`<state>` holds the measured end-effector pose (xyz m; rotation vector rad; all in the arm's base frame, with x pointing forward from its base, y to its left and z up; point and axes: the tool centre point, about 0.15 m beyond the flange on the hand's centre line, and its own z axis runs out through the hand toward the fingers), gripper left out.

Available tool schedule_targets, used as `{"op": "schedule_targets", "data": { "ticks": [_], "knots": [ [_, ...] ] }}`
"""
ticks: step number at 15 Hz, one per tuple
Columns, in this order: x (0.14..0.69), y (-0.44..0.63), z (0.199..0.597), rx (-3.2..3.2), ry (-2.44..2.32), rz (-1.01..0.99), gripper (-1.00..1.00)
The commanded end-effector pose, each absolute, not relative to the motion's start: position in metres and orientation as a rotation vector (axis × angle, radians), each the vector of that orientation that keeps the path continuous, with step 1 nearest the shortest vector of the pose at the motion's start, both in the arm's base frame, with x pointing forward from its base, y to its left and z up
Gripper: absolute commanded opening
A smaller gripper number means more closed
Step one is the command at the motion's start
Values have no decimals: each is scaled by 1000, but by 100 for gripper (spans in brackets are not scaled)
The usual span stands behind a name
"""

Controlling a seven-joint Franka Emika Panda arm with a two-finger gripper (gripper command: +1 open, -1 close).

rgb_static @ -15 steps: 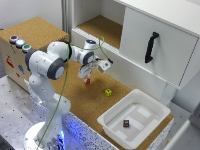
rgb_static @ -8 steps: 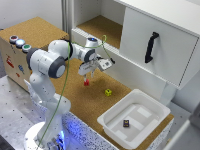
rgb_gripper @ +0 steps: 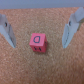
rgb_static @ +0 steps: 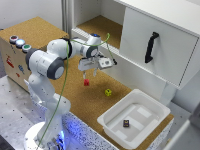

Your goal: Take the pink block and rotate it left

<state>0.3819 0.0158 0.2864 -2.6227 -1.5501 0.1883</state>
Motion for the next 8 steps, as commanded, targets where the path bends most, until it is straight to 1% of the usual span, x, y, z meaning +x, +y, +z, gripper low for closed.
{"op": "schedule_targets", "data": {
  "ticks": [1,6,8],
  "knots": [
    [372,-25,288,-2700,-1127,113,100],
    [380,-88,294,-2839,-580,54,100],
    [376,-118,289,-2902,-351,78,100]
  ]
}}
